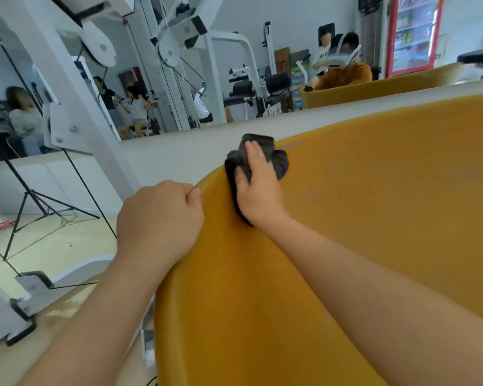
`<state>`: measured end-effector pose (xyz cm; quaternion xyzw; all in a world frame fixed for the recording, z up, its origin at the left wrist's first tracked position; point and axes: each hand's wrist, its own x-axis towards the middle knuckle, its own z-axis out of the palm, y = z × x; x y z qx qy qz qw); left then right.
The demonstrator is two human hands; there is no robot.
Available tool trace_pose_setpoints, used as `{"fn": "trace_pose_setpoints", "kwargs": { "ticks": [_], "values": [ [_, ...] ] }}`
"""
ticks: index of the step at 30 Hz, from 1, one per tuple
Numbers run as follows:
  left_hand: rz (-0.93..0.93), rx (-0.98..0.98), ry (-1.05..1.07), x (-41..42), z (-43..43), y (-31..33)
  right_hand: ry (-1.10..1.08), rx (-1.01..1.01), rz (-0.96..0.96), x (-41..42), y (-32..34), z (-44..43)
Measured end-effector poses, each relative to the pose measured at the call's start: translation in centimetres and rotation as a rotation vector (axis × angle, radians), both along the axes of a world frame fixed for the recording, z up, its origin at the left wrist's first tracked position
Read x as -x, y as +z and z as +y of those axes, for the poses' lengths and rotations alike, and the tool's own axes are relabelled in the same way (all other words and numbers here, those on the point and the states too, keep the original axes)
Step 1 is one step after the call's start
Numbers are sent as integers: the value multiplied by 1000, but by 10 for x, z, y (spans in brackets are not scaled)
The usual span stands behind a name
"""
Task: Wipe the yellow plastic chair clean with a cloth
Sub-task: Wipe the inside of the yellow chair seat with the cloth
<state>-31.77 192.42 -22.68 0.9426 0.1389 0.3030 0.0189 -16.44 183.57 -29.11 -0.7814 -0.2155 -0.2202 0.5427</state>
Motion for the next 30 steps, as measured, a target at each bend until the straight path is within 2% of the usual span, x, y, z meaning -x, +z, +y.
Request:
{"fn": "trace_pose_setpoints", "kwargs": {
  "ticks": [3,5,8,10,11,15,17,21,23,25,26,28,30],
  "values": [
    [21,-87,28,-4,0,-1,-27,-65,53,4,3,7],
    [29,-111,44,-4,0,-1,127,-96,-76,49,-12,9],
    [27,-114,49,-3,2,-3,387,-27,-204,120,-52,-4],
    [18,-115,32,-3,3,-3,448,37,-274,111,-58,-18],
    [15,-110,24,-2,1,-2,386,68,-269,90,-56,-21],
    [24,-78,51,5,-9,1,23,128,62,12,-36,-17],
    [44,-136,90,5,-9,2,88,110,107,43,-41,-11],
    [89,-198,98,5,-10,0,469,140,6,177,-89,-53],
    [138,-147,37,6,-10,-2,561,225,-53,197,-106,-83],
    [199,-70,0,11,-14,-2,511,297,-65,169,-106,-85],
    [245,-58,5,16,-17,-3,440,317,5,146,-103,-76],
    [316,-118,15,28,-26,-12,258,306,202,103,-92,-61],
    [317,-195,5,40,-31,-21,195,321,268,93,-93,-55]
  ]
}}
